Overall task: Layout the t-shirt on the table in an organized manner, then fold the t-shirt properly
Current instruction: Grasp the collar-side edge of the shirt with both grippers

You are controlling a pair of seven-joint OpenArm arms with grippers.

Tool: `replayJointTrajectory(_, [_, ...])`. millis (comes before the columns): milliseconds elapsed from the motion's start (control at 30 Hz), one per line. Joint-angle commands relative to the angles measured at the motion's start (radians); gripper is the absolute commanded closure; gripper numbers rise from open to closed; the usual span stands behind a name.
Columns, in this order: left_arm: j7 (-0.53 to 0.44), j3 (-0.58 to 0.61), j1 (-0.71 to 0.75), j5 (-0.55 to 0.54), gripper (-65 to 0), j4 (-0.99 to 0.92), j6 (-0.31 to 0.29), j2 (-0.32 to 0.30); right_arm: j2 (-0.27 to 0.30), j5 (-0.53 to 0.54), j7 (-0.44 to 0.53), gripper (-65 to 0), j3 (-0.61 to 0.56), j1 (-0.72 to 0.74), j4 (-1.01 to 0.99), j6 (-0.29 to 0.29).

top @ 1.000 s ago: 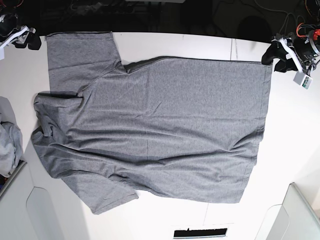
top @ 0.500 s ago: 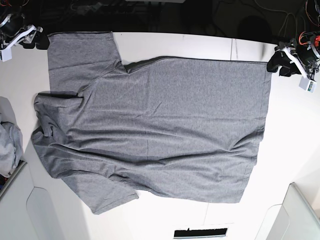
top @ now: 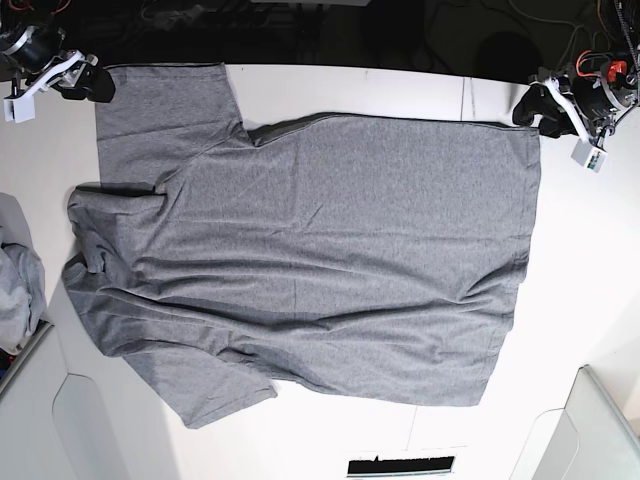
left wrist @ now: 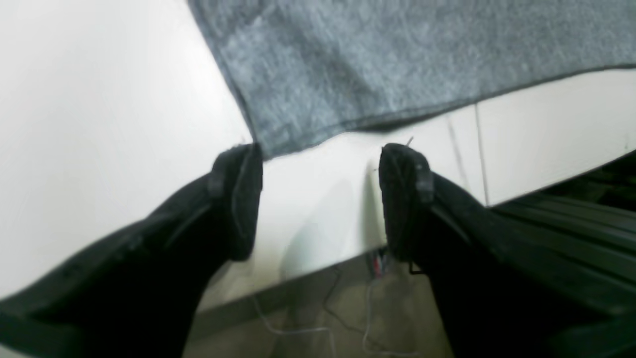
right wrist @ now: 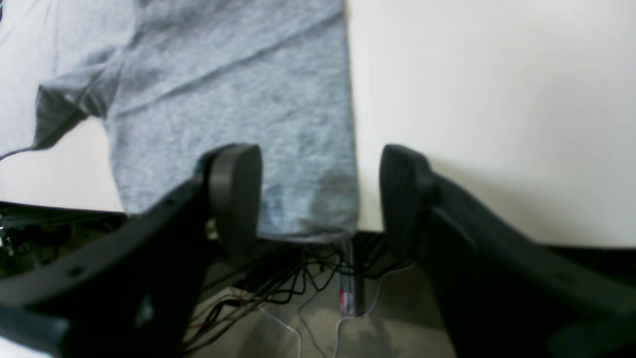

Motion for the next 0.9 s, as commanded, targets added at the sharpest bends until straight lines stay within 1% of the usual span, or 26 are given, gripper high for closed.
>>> replayJointTrajectory(0, [-0.010,0.000,-0.005,-0.002,-39.5,0.000,-0.006,-0.017,0.011,-0.005,-0.019,-37.7,-0.006,-0.004,0.008,0.007])
replayJointTrajectory(267, [-0.010,0.005,-0.055,0.017,-39.5,-0.064,-0.006,0.026,0.011,0.003,-0.019,-37.7,-0.013,-0.003,0.009,0.011])
replayJointTrajectory(433, [-0.017,0.005,-0.061,0.017,-39.5,-0.064,-0.005,0.026,0.011,0.002,-0.019,-37.7,-0.013,-0.003,0.009,0.011])
replayJointTrajectory(500, [-0.018,0.004,-0.061,0.019,-39.5,-0.064,0.024,0.025,0.011,0.002,-0.019,-37.7,-0.013,-0.003,0.009,0.011])
replayJointTrajectory(567, [-0.018,0.003,-0.061,0.027,-39.5,-0.064,0.040,0.023,0.011,0.002,-0.019,-37.7,-0.013,-0.003,0.009,0.011])
replayJointTrajectory(867, [-0.041,0.004,-0.061,0.027,-38.8,-0.064,0.043,0.027,0.011,0.002,-0.019,-37.5,-0.013,-0.003,0.009,0.011])
